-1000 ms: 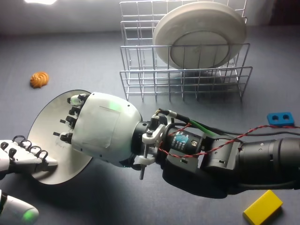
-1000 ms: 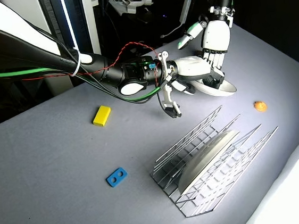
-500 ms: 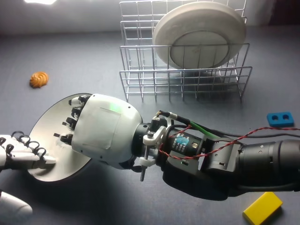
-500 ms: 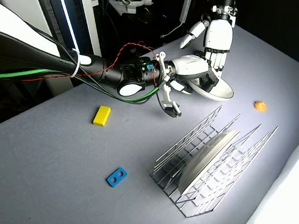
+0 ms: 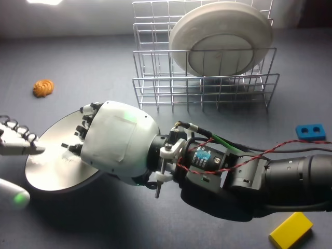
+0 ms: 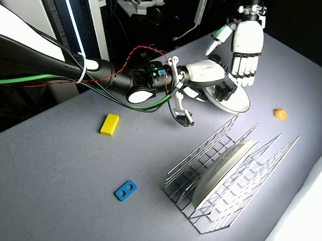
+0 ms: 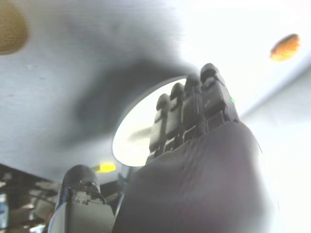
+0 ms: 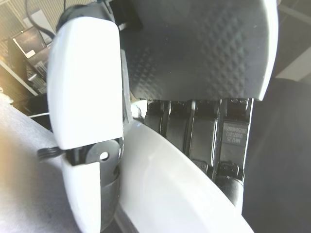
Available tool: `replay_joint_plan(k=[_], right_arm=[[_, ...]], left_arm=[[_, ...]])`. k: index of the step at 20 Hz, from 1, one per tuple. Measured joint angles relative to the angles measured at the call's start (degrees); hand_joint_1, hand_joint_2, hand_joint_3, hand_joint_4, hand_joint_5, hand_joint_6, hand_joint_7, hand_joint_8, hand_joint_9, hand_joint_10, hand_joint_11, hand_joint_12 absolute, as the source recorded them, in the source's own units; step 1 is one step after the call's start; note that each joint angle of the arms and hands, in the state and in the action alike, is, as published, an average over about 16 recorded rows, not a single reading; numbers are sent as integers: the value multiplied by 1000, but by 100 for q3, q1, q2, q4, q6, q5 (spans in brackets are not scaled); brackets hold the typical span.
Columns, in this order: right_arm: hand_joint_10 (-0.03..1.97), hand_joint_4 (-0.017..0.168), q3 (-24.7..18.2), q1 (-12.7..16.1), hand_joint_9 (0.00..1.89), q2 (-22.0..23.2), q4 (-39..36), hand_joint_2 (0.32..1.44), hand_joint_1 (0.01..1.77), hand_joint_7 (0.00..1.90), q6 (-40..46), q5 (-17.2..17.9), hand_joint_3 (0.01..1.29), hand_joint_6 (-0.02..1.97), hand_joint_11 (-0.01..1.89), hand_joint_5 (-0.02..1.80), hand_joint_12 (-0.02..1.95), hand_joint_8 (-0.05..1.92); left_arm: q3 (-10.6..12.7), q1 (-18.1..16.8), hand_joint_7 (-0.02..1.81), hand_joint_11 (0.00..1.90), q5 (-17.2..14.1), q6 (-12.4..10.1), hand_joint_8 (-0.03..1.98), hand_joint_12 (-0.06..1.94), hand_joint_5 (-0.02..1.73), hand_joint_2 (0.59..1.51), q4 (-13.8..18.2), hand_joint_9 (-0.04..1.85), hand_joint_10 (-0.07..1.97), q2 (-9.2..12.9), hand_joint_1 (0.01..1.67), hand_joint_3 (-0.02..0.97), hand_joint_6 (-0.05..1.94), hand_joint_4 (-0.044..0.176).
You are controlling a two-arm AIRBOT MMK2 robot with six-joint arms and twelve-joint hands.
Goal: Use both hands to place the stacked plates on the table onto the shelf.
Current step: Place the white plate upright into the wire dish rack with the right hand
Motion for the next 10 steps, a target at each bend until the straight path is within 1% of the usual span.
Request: replay_joint_plan(k=[4,10], right_arm=[[826,7,-134,1,1087,113,-45,959,1180,1092,39,87,11,695,788,909,1407,811],[787,15,-452,20,1100,372,-142,961,1181,1110,72,227,12,810,813,935,1376,795]], left_arm=[[157,-276,62,22,67,15,8,10,97,1035,-2,31,8,-22,13,12,11,-1],[399,-758,63,22,150,35,8,11,102,1034,2,36,9,-69,12,11,9,0]])
